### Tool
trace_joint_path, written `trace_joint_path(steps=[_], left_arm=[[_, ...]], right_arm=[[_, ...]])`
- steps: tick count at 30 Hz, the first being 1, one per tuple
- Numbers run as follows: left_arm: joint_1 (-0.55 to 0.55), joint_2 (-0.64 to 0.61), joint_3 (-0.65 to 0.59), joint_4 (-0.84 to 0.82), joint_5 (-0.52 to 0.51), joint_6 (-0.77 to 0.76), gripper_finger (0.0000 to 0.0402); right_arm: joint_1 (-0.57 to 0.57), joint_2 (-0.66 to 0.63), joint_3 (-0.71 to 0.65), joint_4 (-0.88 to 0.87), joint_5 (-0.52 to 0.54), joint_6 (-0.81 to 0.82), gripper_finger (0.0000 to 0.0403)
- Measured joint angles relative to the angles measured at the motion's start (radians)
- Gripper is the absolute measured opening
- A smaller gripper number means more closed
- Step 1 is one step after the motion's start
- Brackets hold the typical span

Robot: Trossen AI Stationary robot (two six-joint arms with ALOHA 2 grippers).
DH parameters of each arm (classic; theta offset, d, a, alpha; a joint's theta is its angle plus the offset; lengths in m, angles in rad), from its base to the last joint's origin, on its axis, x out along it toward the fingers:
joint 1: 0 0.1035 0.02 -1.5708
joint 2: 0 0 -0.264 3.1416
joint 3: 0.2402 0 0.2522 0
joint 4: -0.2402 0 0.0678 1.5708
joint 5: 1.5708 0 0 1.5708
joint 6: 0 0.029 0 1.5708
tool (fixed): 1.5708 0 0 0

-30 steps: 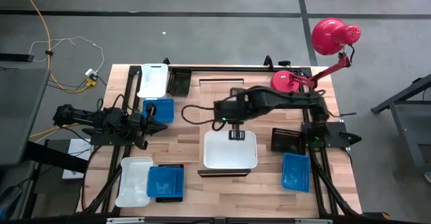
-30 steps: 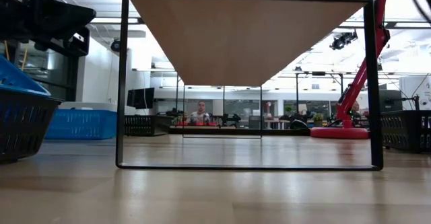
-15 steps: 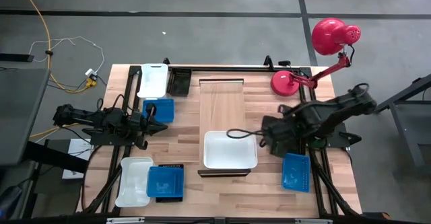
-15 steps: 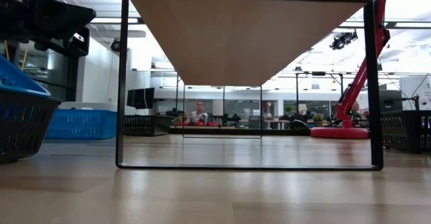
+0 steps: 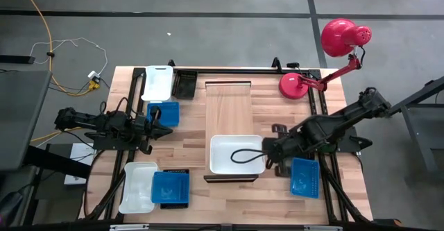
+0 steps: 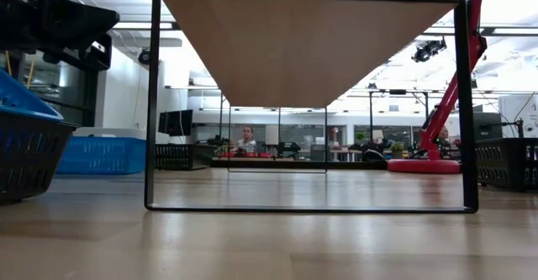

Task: Stack baskets on shelf by color
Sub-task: Put the right white bin on the shelf, then stack the top white bin on the white bin on the shelf

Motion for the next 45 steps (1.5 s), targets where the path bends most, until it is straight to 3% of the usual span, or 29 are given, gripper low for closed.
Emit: trace_joint_path(steps=[24,30,34,39,45], left_arm=[[0.000,0.000,0.000,0.000,0.000,0.000,0.0001],[0.000,0.000,0.000,0.000,0.000,0.000,0.0001],[0.000,0.000,0.000,0.000,0.000,0.000,0.0001],[0.000,0.000,0.000,0.000,0.000,0.000,0.0001],[0.000,0.000,0.000,0.000,0.000,0.000,0.0001]], right_arm=[[-0.003,0.013,0.000,0.186,-0.009,-0.019,0.0000],[-0.001,0.013,0.000,0.055,-0.005,-0.035,0.0000],[0.029,0.011,-0.003,-0.054,0.061,-0.029,0.0000],[0.077,-0.068,-0.139,0.034,0.098,-0.008,0.0000],[0.123,-0.288,-0.387,0.241,0.154,0.076,0.0000]])
